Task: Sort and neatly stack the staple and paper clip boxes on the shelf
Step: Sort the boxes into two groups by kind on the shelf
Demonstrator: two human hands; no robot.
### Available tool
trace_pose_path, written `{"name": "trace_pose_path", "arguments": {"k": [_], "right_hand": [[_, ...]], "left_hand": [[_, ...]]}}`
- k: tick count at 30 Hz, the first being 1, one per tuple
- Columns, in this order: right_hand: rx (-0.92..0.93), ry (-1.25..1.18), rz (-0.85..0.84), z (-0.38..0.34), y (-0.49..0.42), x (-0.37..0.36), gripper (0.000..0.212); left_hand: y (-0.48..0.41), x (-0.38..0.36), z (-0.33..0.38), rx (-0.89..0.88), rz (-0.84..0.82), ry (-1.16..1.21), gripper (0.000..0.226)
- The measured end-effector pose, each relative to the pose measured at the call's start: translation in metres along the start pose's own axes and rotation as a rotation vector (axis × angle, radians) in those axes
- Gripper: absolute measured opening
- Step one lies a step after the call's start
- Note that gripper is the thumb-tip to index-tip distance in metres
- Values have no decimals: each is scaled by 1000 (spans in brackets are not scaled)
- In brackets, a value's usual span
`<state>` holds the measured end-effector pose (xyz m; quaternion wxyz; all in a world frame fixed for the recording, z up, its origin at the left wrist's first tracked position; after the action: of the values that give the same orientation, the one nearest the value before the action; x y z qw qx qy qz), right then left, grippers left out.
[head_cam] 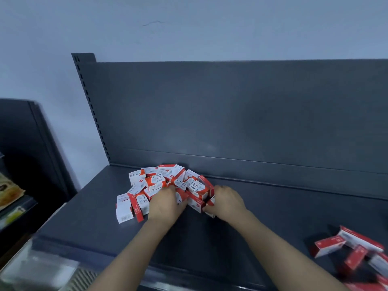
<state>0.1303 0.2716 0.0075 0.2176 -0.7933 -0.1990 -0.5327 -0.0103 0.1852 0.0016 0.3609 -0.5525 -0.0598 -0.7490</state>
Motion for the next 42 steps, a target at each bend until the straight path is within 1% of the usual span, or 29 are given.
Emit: {"name": "trace_pose_path", "arguments": {"k": [2,6,12,16,23,26,28,30,33,36,42], "right_hand": [[-11,6,9,5,2,14,36],[-21,-1,53,17,8,47,40],[-63,-50,147,68,34,105,39],[-90,-53,217,131,58,146,50],[-188,-43,295,286,108,208,48],[-223,-21,324,347,129,230,48],[-253,-11,341,382,139,240,49],[-297,-5,362,414,148,247,53],[-399,-33,380,457,158,254,58],[-477,-69,382,490,165,253,58],[-593,-100,336,535,172,245,55]], "left_hand": [[-4,8,6,-12,-11,15,42],[-8,25,37,-49,0,62,33],[4,31,135,-183,72,166,32],[25,14,220,-277,53,232,26],[81,-31,370,-336,-17,347,28],[108,-51,429,-348,-34,347,35],[123,-63,462,-342,-55,361,46],[133,-77,492,-340,-100,359,51],[144,-99,528,-361,-156,322,49],[151,-120,558,-399,-197,296,47],[149,-166,587,-452,-288,185,40]]}}
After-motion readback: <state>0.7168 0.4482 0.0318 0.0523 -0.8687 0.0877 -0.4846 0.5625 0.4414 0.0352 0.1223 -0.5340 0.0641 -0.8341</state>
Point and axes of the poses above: each hand's wrist, its own y-axis away from the middle knuckle, its own x-axis out of the back of the hand, z = x × y, the point moved 7 cm from there along -y, towards the middle knuckle, and after that the axes turned 9 degrees about z, right-handed, at the moved point
